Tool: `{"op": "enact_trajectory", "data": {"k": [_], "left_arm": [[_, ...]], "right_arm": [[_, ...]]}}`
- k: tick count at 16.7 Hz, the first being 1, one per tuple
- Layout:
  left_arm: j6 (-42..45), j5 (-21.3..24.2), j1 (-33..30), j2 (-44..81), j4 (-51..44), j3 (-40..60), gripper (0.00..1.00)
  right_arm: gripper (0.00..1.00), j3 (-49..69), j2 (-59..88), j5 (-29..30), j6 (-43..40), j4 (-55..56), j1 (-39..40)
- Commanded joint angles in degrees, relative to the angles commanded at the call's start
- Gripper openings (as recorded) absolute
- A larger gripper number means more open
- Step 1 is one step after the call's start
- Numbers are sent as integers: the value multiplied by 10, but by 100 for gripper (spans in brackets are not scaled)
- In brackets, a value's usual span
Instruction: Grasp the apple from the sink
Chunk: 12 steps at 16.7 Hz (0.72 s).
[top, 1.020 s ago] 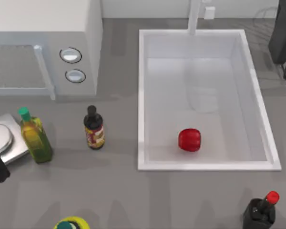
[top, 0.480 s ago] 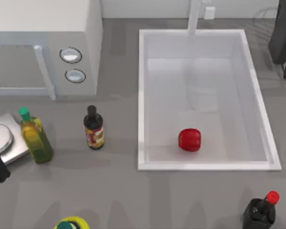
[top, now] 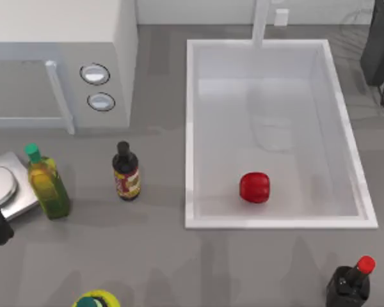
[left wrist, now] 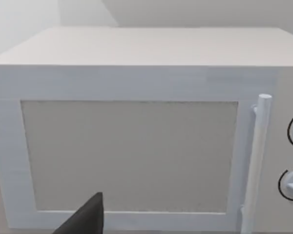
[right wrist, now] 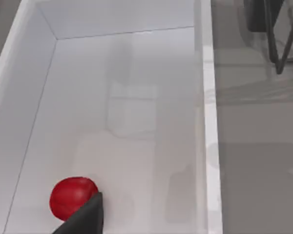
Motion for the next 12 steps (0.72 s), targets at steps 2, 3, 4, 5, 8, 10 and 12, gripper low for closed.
{"op": "enact_trajectory", "data": {"k": [2, 3, 4, 5, 8, 10, 12], "left_arm": [[0, 0, 0, 0, 0, 0, 100], [0, 0, 0, 0, 0, 0, 100], [0, 0, 0, 0, 0, 0, 100], [0, 0, 0, 0, 0, 0, 100], [0, 0, 0, 0, 0, 0, 100], [0, 0, 0, 0, 0, 0, 100], [0, 0, 0, 0, 0, 0, 100]], "right_arm": [[100, 97, 120, 0, 30, -62, 27], [100, 147, 182, 0, 45, -94, 41], [100, 197, 243, 0, 60, -124, 55], [100, 246, 304, 0, 74, -155, 68], [100, 390, 478, 1, 111, -241, 108], [100, 477, 582, 2, 133, -292, 132], [100, 554, 674, 2, 150, -336, 154]]}}
